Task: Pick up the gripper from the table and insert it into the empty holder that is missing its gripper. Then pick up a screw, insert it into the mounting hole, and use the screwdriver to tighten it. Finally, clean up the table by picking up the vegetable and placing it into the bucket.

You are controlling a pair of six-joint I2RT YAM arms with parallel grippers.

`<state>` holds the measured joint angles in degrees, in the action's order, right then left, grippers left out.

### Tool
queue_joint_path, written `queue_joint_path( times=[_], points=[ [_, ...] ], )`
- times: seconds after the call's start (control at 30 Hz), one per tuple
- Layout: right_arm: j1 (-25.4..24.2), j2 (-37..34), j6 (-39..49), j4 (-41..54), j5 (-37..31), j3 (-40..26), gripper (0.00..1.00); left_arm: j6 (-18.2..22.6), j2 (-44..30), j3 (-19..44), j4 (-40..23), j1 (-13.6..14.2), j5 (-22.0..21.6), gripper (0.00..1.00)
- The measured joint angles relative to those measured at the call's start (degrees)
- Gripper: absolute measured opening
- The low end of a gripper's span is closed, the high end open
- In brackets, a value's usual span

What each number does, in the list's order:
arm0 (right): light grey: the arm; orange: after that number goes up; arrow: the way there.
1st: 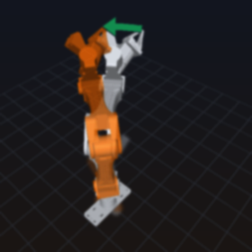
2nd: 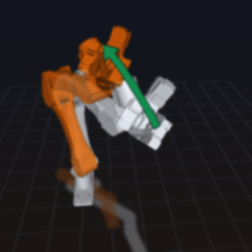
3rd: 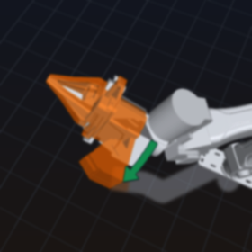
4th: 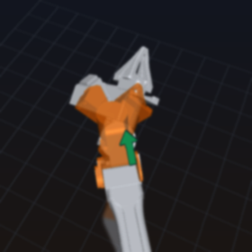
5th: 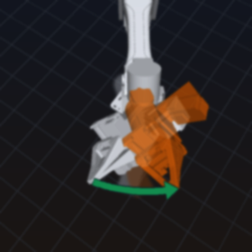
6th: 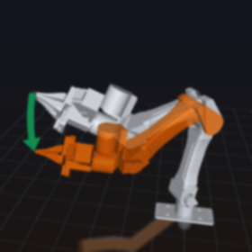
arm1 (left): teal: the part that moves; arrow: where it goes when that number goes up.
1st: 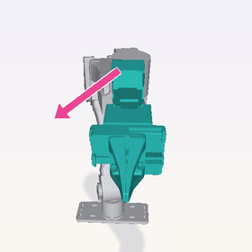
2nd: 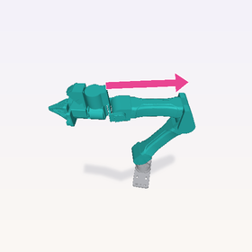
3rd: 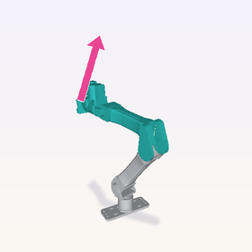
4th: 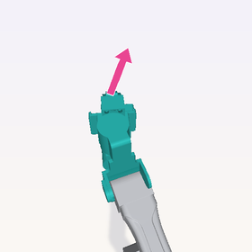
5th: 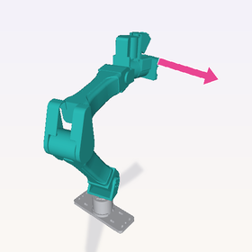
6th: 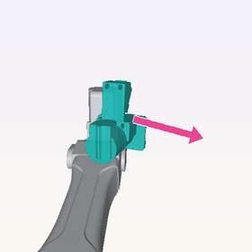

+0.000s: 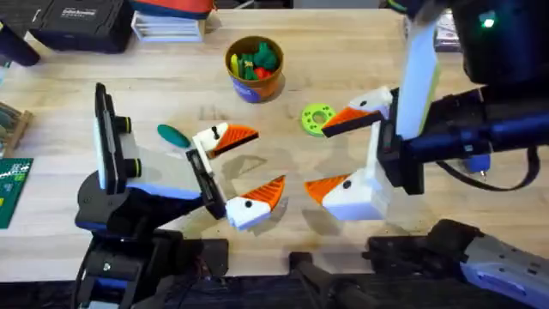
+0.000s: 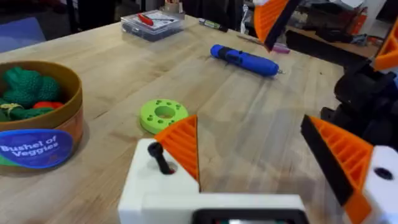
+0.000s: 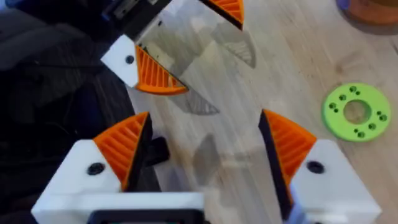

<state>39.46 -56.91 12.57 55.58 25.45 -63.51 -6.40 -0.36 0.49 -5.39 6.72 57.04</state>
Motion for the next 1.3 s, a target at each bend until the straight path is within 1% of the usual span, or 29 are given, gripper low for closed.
queue_joint_path(
  times=[0.13, 0.17, 0.2, 0.23, 0.27, 0.33, 0.37, 0.4, 0.83, 0.9, 0.97, 1.03, 1.1, 1.3],
  points=[
    [0.0, -0.3, 3.9, 0.1, 0.3, 0.0, 0.994, 0.0, 0.0, 0.0, 0.0, 0.0, 0.0, 0.984],
    [0.0, -0.4, 4.6, 0.1, 0.3, 0.0, 0.994, 0.1, 0.0, 0.0, 0.0, 0.0, 0.0, 0.923],
    [0.0, -0.5, 5.1, 0.1, 0.3, 0.0, 0.994, 0.0, 0.0, 0.0, 0.0, 0.0, 0.0, 0.816],
    [0.0, -0.5, 5.5, 0.1, 0.3, 0.0, 0.994, 0.0, 0.0, 0.0, 0.0, 0.0, 0.0, 0.674],
    [0.0, -0.5, 5.8, 0.1, 0.3, 0.0, 0.994, 0.0, 0.0, 0.0, 0.0, 0.0, 0.0, 0.521],
    [0.0, -0.6, 6.2, 0.1, 0.3, 0.0, 0.994, 0.0, 0.0, 0.0, 0.0, 0.0, 0.0, 0.182],
    [0.0, -0.6, 6.3, 0.1, 0.2, 0.0, 0.994, 0.1, 0.0, 0.0, 0.0, 0.0, 0.0, 0.061],
    [0.0, -0.6, 6.4, 0.1, -0.2, 0.0, 0.994, 0.3, 0.0, 0.0, 0.0, 0.0, 0.0, 0.015],
    [-0.2, -0.5, 7.1, 0.0, -3.9, 0.0, 0.994, 0.4, 0.0, 0.0, 0.0, 0.0, 0.0, 0.005],
    [-1.1, -0.5, 5.5, -0.2, -5.8, 0.0, 0.994, 0.4, 0.0, 0.0, 0.0, 0.0, 0.0, 0.005],
    [-3.0, -0.6, 2.9, 0.6, -8.7, 0.0, 0.994, 0.4, 0.0, 0.0, 0.0, 0.0, 0.0, 0.005],
    [-6.5, -0.5, 1.0, 2.7, -11.2, 0.0, 0.994, 0.4, 0.0, 0.0, 0.0, 0.0, 0.0, 0.005],
    [-11.5, -0.6, 0.0, 4.3, -12.9, 0.0, 0.994, 0.4, 0.0, 0.0, 0.0, 0.0, 0.0, 0.005],
    [-31.8, -0.6, -0.6, 4.1, -17.0, 0.0, 0.994, 0.4, 0.0, 0.0, 0.0, 0.0, 0.0, 0.005]
  ],
)
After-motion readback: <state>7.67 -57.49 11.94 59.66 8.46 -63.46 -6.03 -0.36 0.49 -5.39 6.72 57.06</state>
